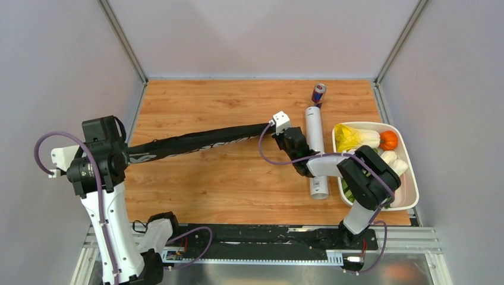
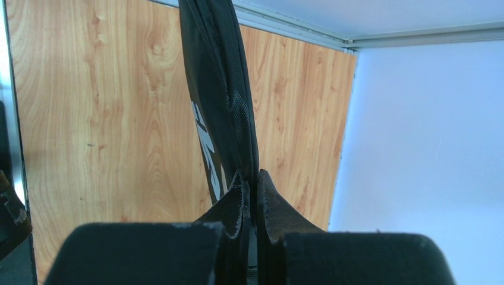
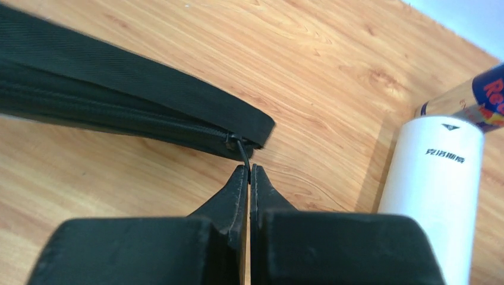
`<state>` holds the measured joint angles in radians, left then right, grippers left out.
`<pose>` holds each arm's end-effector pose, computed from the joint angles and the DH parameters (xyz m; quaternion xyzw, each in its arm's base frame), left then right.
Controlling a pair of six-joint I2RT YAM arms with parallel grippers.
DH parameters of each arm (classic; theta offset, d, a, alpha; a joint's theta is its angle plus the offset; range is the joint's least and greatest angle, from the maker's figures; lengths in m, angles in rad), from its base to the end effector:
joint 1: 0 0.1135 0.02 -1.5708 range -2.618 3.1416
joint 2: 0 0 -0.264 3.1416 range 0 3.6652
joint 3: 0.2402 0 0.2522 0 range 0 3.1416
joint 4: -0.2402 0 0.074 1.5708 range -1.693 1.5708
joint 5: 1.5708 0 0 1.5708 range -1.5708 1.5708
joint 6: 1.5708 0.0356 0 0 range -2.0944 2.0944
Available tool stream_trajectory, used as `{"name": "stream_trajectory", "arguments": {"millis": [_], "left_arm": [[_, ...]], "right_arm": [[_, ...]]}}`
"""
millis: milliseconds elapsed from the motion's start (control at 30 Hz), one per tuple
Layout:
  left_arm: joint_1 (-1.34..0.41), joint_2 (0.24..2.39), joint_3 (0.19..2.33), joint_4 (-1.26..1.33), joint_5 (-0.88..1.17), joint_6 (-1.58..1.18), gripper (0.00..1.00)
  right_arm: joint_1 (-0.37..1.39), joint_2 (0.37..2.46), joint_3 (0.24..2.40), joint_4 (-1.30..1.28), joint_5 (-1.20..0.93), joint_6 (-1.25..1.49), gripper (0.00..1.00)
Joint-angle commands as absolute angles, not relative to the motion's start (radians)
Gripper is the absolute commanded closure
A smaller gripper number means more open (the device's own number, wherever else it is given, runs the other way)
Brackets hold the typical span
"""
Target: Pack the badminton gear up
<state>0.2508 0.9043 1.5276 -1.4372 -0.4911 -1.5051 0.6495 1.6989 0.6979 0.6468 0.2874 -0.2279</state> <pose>0.0860 0.0394 0.4361 -0.7509 0.5066 -0.0274 0.4228 0.2751 0.1963 0.1639 -0.2709 0.7700 0.0034 0.5777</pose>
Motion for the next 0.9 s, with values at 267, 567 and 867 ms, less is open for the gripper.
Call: {"name": "stream_trajectory", "arguments": {"millis": [267,567,867], "left_arm": [[0.255,0.905,1.644,-1.425,-0.519,-1.443,1.00],[0.255,0.880,1.584,-1.369,-0.471,-1.400,1.00],[0.255,0.844,1.468,-1.302,-0.400,-1.385,1.00]], "right_arm": [[0.529,1.763,0.846,0.421,0.203,-0.064,1.00],[0.534,1.633,0.870,0.300,0.111,-0.076,0.74],[0.639,1.366,0.721,0.458,-0.284,-0.359,0.19]]}}
